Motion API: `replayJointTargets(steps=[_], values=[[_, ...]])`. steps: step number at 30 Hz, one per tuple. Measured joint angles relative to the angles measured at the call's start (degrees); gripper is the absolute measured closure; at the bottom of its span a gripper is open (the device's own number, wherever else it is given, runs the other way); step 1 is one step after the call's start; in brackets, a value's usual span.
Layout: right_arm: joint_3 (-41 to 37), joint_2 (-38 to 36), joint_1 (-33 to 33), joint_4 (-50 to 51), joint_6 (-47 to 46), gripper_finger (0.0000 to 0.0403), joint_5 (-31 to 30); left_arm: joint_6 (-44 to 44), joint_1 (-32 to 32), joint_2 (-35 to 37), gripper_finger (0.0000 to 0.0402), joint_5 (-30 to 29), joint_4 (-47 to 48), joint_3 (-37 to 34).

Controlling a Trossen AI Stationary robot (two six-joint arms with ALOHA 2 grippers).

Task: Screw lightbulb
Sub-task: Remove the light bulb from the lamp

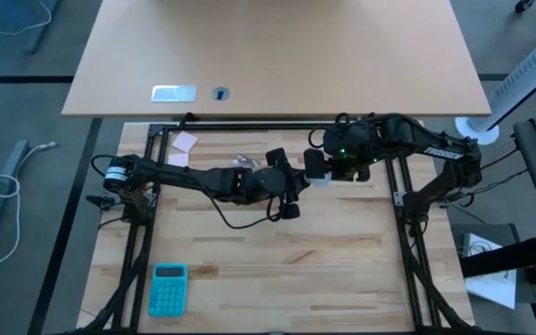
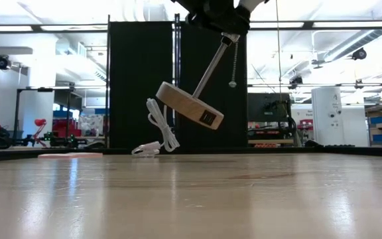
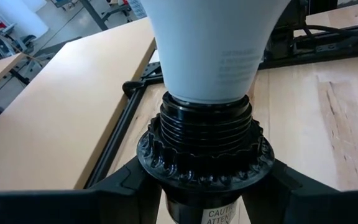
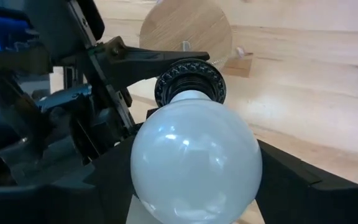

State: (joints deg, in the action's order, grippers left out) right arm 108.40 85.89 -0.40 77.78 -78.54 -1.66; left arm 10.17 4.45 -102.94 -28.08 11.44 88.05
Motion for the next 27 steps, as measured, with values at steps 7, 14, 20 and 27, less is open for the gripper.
replayJointTargets(steps=[7,14,20,27], values=[[0.0,0.1,0.0,0.04,20.61,0.0141,-2.56,-0.8,-0.04,0.0,0.0238,-0.22,0.0,0.0],[0.01,0.43,0.0,-0.04,46.37,0.0143,-3.49,-1.11,-0.04,0.0,0.0238,-0.17,0.05,-0.02],[0.02,0.46,0.0,-0.42,58.61,0.0135,-3.55,-2.06,-0.02,0.0,0.0238,0.09,0.04,-0.02],[0.04,0.48,0.0,-0.42,84.93,0.014,-3.42,-2.93,0.0,0.0,0.0238,0.26,0.04,-0.04]])
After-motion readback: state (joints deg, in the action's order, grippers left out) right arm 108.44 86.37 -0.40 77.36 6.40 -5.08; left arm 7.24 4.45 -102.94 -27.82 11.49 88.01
